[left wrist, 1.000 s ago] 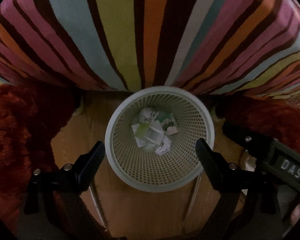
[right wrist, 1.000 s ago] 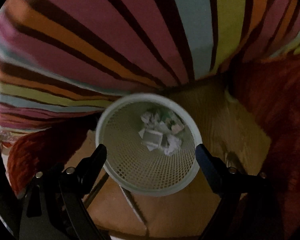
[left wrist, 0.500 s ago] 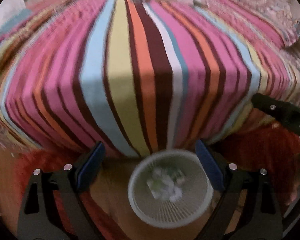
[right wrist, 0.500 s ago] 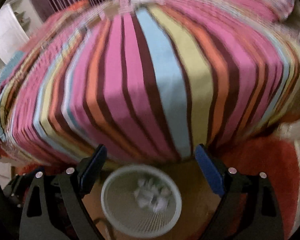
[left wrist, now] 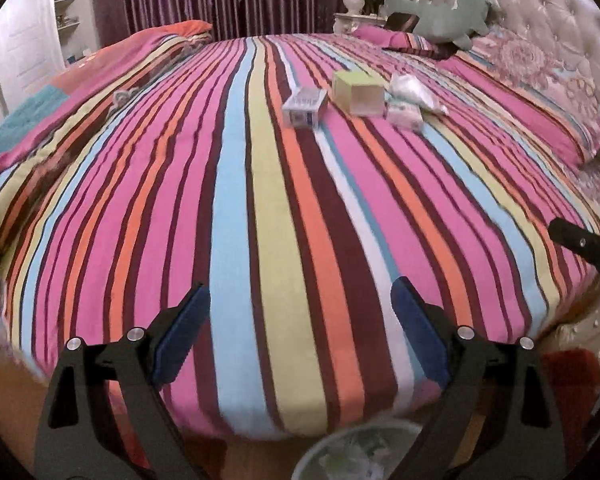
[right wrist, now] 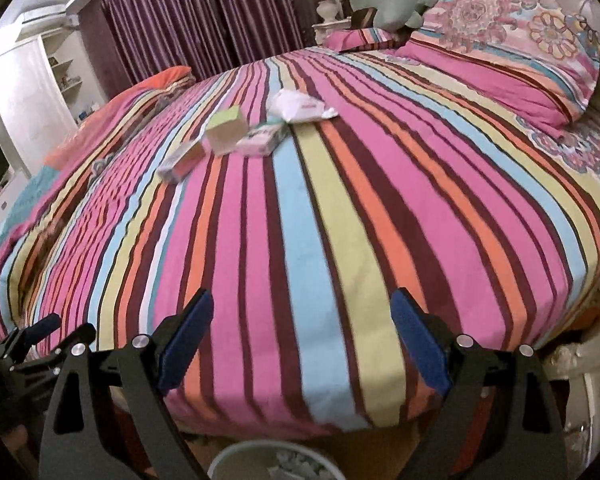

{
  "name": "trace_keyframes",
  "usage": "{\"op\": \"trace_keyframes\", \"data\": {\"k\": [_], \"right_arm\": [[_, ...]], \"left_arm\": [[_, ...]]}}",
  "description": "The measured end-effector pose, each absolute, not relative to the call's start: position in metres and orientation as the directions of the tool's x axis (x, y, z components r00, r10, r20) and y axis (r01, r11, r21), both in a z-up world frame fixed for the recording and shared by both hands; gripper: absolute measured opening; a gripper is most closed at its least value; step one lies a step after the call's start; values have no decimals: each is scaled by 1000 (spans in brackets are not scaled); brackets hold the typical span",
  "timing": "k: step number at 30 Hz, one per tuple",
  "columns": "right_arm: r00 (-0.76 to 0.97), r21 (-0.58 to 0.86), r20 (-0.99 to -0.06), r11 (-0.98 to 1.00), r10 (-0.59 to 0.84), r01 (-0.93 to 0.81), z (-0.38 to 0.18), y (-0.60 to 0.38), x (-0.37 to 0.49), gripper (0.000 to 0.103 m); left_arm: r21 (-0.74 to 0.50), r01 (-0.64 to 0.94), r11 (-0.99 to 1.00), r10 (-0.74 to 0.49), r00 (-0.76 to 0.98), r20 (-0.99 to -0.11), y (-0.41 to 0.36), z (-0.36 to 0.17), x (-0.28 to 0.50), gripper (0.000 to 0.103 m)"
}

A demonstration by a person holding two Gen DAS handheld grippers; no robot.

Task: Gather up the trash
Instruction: 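Grasp the white COSNORI box with left tool while right tool grasps the white toilet-seat-cover packet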

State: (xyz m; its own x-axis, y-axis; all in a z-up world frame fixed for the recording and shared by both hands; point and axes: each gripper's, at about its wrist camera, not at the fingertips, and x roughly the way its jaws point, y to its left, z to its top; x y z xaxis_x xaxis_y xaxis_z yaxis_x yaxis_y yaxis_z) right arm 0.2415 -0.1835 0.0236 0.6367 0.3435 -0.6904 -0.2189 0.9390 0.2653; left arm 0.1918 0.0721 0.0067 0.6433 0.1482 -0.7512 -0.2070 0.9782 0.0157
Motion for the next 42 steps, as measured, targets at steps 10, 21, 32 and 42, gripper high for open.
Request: {"op": "trace_keyframes", "data": {"k": [10, 21, 32, 42], "right_arm": [[638, 249, -688, 938, 346, -241, 25, -177, 309, 86], [620, 219, -682, 917, 389, -334, 35, -157, 392, 86], [548, 149, -734, 882, 402, -448, 44, -121, 494, 86], [494, 37, -815, 878, 303, -478, 16, -87, 545, 86]], "left_arm": [[-14, -199, 980, 118, 636, -762, 93, 2, 286, 89], [-16, -230, 973, 131, 612, -779, 121, -5, 370, 89], [-13, -210, 978, 116, 587, -801, 142, -14, 440, 89], [-5, -211, 978, 115, 553, -825, 145, -36, 478, 89]]}}
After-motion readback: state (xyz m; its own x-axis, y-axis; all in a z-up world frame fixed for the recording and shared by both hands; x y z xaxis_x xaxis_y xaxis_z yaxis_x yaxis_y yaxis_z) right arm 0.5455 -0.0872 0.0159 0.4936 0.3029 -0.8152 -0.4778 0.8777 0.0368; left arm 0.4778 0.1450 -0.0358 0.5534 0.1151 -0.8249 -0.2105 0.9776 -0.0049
